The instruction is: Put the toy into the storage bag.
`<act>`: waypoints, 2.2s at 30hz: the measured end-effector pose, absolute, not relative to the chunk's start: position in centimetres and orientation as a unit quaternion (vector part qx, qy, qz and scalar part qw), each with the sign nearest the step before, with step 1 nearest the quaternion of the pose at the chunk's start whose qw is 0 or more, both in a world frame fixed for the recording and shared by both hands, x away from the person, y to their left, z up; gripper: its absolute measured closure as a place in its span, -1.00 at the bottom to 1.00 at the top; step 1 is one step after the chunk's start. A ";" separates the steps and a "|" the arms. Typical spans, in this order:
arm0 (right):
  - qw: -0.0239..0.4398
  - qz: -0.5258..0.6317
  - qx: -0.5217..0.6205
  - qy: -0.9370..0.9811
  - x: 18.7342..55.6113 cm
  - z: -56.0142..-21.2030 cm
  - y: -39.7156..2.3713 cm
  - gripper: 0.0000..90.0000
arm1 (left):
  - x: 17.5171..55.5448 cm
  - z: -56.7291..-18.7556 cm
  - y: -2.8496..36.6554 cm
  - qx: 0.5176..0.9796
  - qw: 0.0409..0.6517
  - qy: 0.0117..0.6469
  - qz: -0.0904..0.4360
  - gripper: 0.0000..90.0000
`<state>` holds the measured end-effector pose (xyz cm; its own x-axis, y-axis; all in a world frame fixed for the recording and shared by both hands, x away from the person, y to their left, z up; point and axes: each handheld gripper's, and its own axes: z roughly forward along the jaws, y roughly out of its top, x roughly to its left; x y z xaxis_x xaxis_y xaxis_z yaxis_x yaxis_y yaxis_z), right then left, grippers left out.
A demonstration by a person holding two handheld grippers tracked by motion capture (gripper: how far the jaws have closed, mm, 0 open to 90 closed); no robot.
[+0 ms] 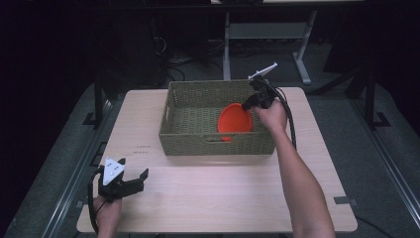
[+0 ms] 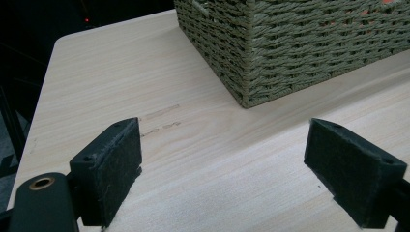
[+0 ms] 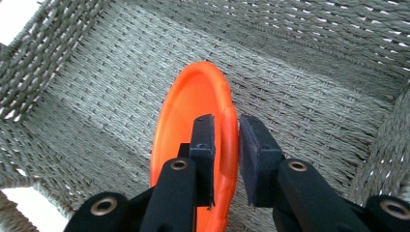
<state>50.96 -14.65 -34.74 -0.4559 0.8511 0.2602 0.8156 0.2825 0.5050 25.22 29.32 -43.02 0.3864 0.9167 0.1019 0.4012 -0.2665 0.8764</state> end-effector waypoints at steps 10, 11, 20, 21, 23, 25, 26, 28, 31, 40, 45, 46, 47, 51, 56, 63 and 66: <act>0.040 0.304 0.517 0.799 50.6 -34.3 -15.1 0.66 | 25.2 -43.0 29.4 0.729 0.401 0.452 0.321 -0.72; 0.038 0.310 0.517 0.797 50.6 -34.2 -15.2 0.66 | 25.2 -43.0 29.4 0.729 0.402 0.452 0.321 -0.71; 0.018 0.310 0.511 0.802 50.7 -34.5 -15.1 0.51 | 25.2 -43.0 29.3 0.728 0.401 0.454 0.320 -0.72; 0.014 0.310 0.510 0.802 50.7 -34.6 -15.1 0.50 | 25.2 -43.0 29.3 0.729 0.401 0.454 0.320 -0.72; 0.009 0.310 0.508 0.803 50.7 -34.7 -15.1 0.48 | 25.3 -43.0 29.3 0.729 0.401 0.454 0.320 -0.71; 0.003 0.314 0.507 0.802 50.7 -34.7 -15.2 0.47 | 25.3 -43.0 29.3 0.729 0.401 0.454 0.320 -0.72; 0.002 0.315 0.509 0.801 50.7 -34.7 -15.2 0.46 | 25.3 -43.0 29.3 0.728 0.402 0.455 0.320 -0.72; -0.005 0.325 0.507 0.798 50.6 -34.7 -15.5 0.44 | 25.4 -43.0 29.2 0.730 0.399 0.454 0.319 -0.72; -0.011 0.329 0.505 0.798 50.6 -34.8 -15.7 0.42 | 25.4 -43.0 29.2 0.730 0.399 0.454 0.319 -0.72; -0.028 0.342 0.495 0.798 50.0 -35.1 -15.9 0.28 | 25.3 -43.0 29.2 0.733 0.398 0.450 0.318 -0.71; -0.033 0.344 0.488 0.802 49.8 -35.2 -15.8 0.22 | 25.2 -43.0 29.3 0.727 0.403 0.454 0.320 -0.72; -0.037 0.344 0.489 0.801 49.7 -35.1 -15.7 0.20 | 25.2 -43.0 29.4 0.728 0.403 0.453 0.320 -0.72; -0.035 0.345 0.486 0.802 49.6 -35.1 -15.6 0.18 | 25.2 -43.1 29.3 0.729 0.403 0.453 0.319 -0.72; -0.044 0.349 0.481 0.803 49.4 -34.8 -15.5 0.12 | 25.2 -42.9 29.3 0.730 0.400 0.452 0.321 -0.72; -0.048 0.352 0.476 0.804 49.1 -34.5 -15.7 0.06 | 25.2 -43.0 29.2 0.731 0.401 0.450 0.319 -0.72; -0.058 0.368 0.474 0.798 48.3 -34.1 -16.4 -0.06 | 25.3 -43.1 29.0 0.732 0.400 0.449 0.319 -0.72; -0.064 0.381 0.471 0.793 47.8 -33.9 -16.8 -0.06 | 25.3 -43.1 29.0 0.736 0.397 0.447 0.319 -0.72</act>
